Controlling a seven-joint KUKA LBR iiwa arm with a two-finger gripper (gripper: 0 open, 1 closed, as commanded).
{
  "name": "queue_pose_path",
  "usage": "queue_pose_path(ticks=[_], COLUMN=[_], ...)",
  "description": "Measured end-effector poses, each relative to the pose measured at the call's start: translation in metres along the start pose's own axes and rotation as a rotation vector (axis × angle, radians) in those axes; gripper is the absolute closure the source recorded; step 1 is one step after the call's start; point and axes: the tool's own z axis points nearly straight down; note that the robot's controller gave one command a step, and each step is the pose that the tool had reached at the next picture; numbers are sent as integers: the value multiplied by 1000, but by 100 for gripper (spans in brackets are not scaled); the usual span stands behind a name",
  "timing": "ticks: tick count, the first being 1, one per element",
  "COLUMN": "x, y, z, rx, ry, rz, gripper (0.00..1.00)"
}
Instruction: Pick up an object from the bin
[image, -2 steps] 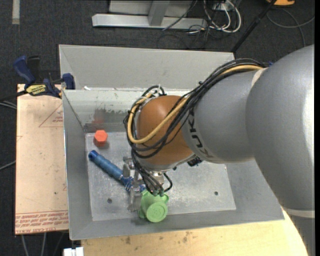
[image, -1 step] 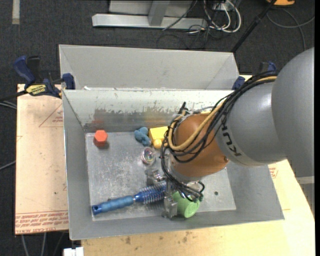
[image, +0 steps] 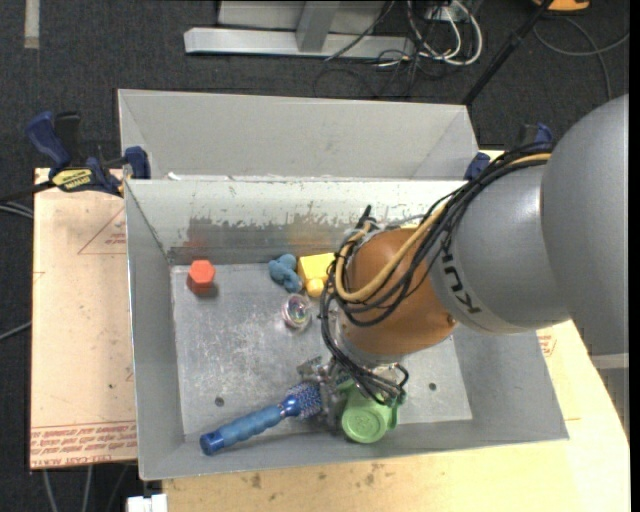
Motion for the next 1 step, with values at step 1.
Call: queue_pose_path(ticks=[1], x=[-28], y=[-8], z=[-148], rx=[3], ry=[-9], rz=[-27], gripper=[100])
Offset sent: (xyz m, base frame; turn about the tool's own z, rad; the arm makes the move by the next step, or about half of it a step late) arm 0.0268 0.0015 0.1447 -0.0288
